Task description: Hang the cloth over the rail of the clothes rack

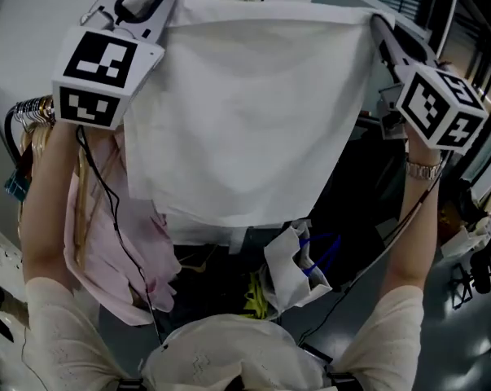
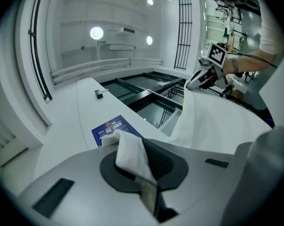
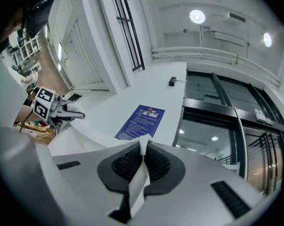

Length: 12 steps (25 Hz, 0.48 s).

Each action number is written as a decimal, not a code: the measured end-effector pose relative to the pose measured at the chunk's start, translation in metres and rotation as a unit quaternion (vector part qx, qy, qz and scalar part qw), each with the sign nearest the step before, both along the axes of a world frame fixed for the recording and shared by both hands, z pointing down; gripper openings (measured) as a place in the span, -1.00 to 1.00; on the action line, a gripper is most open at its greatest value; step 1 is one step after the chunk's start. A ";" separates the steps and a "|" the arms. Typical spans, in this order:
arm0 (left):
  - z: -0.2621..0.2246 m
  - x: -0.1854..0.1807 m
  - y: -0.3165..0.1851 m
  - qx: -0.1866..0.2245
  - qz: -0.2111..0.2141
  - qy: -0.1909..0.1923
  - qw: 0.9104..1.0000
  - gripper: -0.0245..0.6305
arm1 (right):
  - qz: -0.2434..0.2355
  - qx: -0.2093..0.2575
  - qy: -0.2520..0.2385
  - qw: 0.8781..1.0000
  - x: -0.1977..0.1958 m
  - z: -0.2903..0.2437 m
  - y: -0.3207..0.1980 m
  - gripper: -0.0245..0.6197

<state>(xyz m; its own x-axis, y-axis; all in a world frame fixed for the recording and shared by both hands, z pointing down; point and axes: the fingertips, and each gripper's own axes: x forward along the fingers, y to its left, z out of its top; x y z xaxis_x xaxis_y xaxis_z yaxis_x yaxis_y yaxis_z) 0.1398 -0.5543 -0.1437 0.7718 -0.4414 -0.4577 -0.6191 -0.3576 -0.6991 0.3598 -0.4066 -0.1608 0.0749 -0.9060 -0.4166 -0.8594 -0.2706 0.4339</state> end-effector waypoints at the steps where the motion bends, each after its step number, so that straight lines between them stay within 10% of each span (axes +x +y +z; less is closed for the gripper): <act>1: -0.004 0.005 -0.005 0.010 -0.010 -0.002 1.000 -0.88 | 0.003 0.002 0.002 1.000 0.004 -0.005 -0.006 -0.86; 12: 0.044 0.050 -0.092 -0.023 -0.088 -0.151 0.984 -0.88 | -0.053 -0.134 0.017 0.989 0.042 0.047 -0.091 -0.85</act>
